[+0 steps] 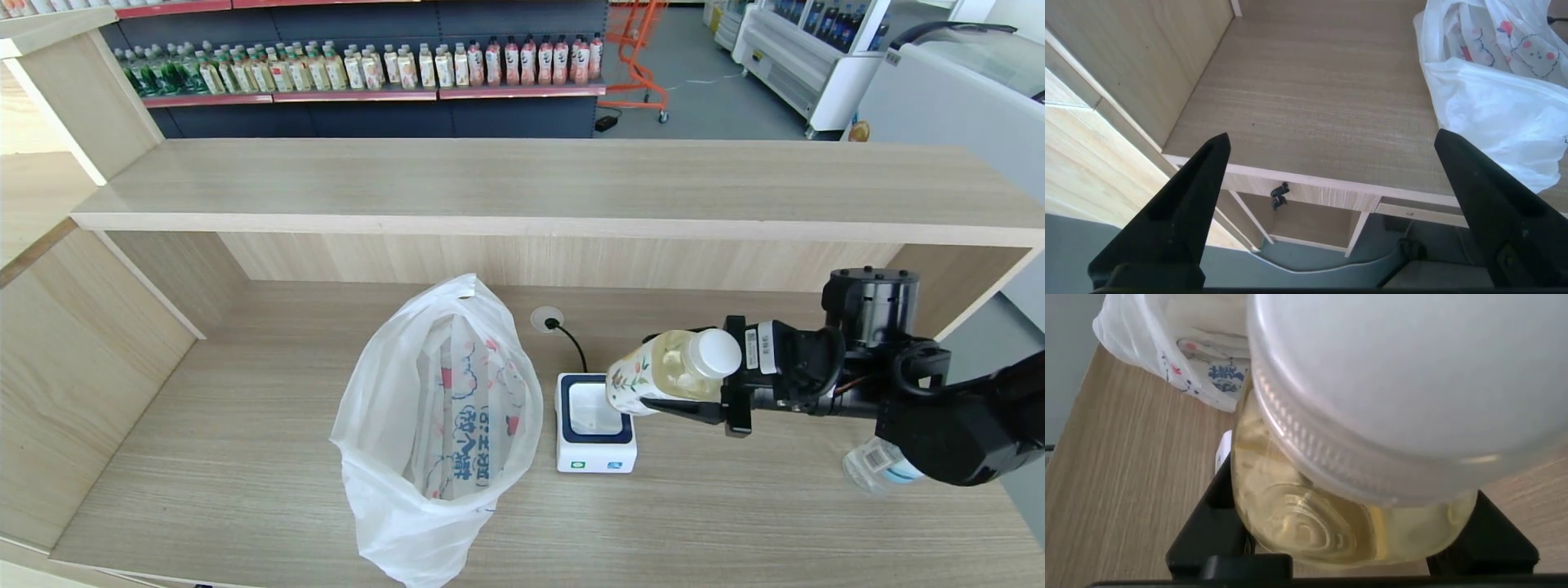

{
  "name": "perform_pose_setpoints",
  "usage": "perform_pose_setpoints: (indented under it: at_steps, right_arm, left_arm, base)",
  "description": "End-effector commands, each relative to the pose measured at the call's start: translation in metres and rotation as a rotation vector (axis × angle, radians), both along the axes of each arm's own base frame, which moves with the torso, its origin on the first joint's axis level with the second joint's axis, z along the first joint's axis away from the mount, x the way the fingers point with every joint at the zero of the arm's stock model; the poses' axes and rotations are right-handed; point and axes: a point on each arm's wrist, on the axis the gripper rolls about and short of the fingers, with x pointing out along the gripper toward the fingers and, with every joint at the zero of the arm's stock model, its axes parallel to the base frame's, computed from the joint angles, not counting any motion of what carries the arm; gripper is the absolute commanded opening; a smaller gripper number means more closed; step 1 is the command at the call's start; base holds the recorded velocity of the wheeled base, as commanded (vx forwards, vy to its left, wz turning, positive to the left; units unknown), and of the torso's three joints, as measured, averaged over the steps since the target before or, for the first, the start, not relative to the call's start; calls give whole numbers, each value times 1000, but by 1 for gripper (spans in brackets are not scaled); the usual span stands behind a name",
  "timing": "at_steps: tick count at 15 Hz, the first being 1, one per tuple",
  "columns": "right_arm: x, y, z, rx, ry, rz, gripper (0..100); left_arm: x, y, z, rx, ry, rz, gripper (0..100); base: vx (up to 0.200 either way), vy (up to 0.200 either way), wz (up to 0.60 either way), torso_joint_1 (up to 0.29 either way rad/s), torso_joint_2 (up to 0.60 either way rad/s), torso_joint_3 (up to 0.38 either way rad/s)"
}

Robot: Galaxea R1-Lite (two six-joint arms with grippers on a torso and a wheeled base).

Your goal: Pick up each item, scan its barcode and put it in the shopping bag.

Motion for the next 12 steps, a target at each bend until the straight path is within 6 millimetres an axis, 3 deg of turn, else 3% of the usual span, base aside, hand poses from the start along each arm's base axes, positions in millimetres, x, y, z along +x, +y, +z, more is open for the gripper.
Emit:
perform_pose_setpoints:
  at_steps: [1, 12]
  right_arm:
    - [11, 3, -8, -5, 6, 4, 0]
    - [41, 24, -32, 13, -64, 84, 0]
  left_arm:
    - [0, 0, 0, 0, 1, 1, 100]
    - [0, 0, 0, 0, 0, 2, 100]
  base:
    - [0, 0, 0, 0, 0, 0]
    - [0, 0, 0, 0, 0, 0]
